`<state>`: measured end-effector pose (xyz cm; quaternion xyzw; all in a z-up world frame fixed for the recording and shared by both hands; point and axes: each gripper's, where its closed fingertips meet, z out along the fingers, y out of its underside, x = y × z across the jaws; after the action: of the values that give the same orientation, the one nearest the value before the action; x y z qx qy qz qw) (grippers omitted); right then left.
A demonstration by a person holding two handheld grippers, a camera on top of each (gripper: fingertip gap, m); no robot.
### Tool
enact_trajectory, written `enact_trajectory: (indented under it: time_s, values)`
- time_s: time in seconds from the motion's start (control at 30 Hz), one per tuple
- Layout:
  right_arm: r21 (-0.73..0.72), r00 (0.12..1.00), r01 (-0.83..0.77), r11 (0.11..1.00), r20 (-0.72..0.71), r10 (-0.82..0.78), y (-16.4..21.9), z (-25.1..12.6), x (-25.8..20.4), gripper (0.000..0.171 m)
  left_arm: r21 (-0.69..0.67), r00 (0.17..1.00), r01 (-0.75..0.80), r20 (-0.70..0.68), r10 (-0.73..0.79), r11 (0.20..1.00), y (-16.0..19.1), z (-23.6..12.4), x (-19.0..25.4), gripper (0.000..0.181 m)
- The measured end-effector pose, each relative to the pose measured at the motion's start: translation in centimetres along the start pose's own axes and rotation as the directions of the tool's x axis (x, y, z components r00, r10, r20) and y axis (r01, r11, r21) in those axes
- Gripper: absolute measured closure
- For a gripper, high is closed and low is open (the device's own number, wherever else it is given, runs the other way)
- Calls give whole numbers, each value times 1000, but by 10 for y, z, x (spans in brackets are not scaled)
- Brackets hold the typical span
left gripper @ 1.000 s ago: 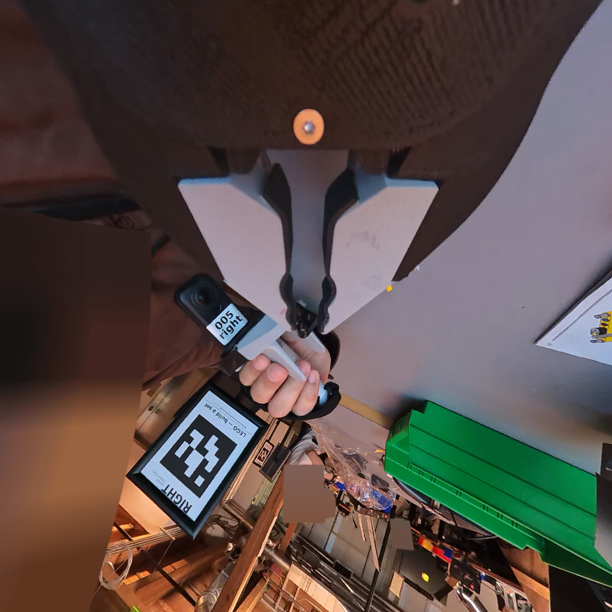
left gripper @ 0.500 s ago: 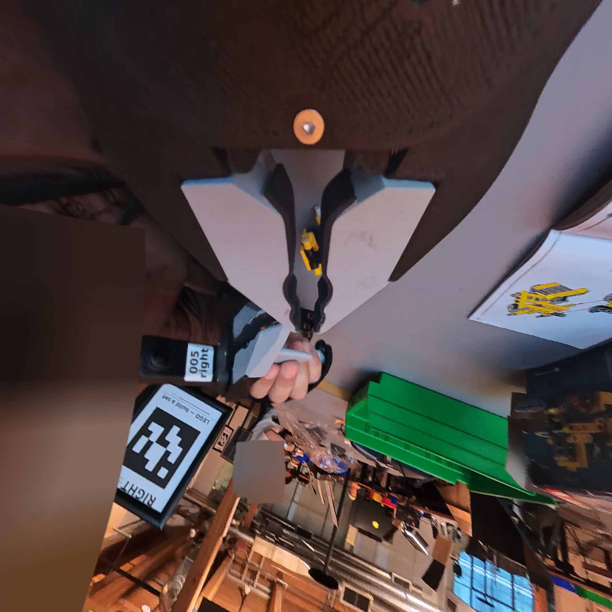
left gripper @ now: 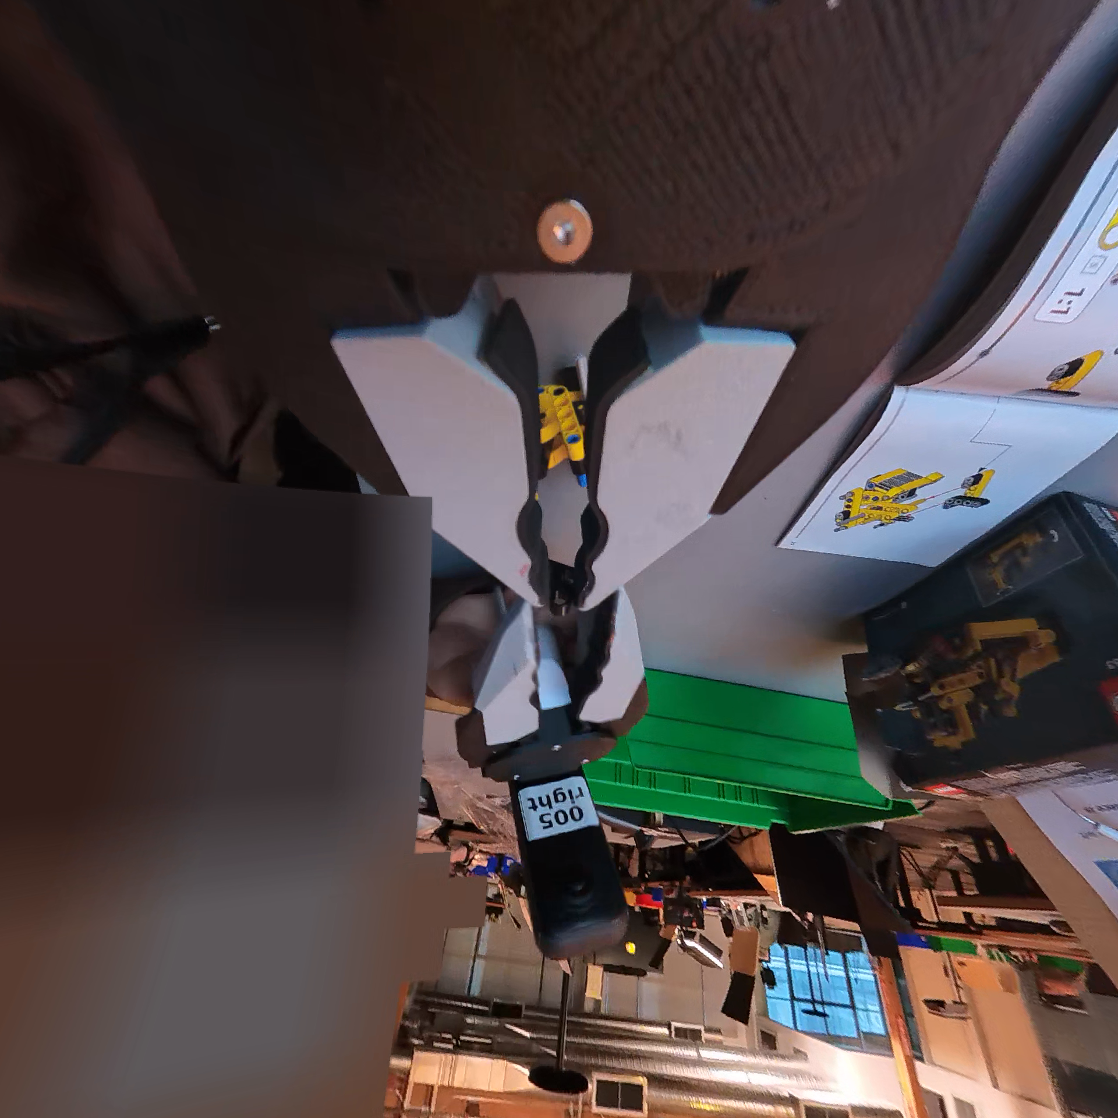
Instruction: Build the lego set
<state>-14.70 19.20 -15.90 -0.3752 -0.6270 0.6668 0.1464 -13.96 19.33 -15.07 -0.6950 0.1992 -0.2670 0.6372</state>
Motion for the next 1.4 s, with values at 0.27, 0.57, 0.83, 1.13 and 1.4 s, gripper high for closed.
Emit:
enact_trajectory:
  time_s: [0.27,0.57,0.83,1.13,1.4]
  values:
    - [-35,972,218,975,-79,-220,0,0,-2,166,-1,1000,18,-3,-18,1000,2,1,-1,176]
    - [-62,929,352,934,-100,-356,1,1,-6,168,1,999,33,-25,-33,999,2,3,3,176]
    - [-95,916,386,918,-84,-393,6,-1,-6,168,-25,993,99,-57,-100,995,8,4,4,176]
    - [-117,918,379,918,-80,-389,12,-1,-2,168,-51,987,144,-58,-147,988,15,5,1,176]
    - [-119,882,449,886,-98,-460,11,-2,-3,168,-45,987,146,-58,-149,988,14,6,3,176]
